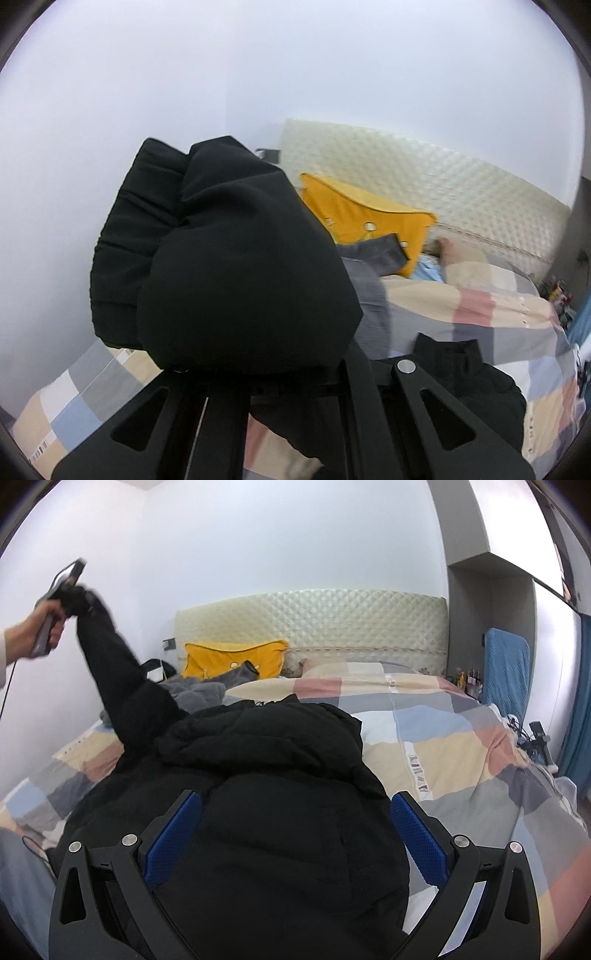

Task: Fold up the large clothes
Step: 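Fold the held sleeve across the jacket body and release it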

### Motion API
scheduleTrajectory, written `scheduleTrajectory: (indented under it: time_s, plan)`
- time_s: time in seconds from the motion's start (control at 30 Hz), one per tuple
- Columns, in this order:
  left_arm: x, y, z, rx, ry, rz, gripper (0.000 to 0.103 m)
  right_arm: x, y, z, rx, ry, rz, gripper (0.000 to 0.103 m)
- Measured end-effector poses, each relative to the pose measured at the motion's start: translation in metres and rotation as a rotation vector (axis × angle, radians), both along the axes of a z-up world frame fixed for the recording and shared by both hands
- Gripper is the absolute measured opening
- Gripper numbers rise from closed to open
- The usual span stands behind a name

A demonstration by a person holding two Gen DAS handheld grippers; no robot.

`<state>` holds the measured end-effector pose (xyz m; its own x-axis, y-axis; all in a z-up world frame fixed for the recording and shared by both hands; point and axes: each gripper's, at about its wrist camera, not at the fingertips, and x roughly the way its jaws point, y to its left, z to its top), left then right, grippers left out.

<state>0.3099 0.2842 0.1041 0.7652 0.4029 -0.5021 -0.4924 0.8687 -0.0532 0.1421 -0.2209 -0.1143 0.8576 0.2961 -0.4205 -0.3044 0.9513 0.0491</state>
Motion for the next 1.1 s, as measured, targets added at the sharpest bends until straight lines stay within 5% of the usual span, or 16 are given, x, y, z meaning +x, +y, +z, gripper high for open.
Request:
scheduleTrajectory:
  time_s: [0.57, 0.87, 1.1]
  plan:
    - [0.02, -0.177, 0.024, 0.127, -0.012, -0.238, 0.006, 0.0, -0.04, 0.007, 0.057, 0.03, -0.05, 0.103]
    - [0.042, -0.266, -0.017, 0.143, -0.019, -0.428, 0.006, -0.001, -0.076, 0.01, 0.133, 0.033, -0.132, 0.103]
    - [0.06, -0.326, -0.064, 0.112, 0.006, -0.546, 0.006, 0.018, -0.086, -0.01, 0.154, 0.127, -0.166, 0.103]
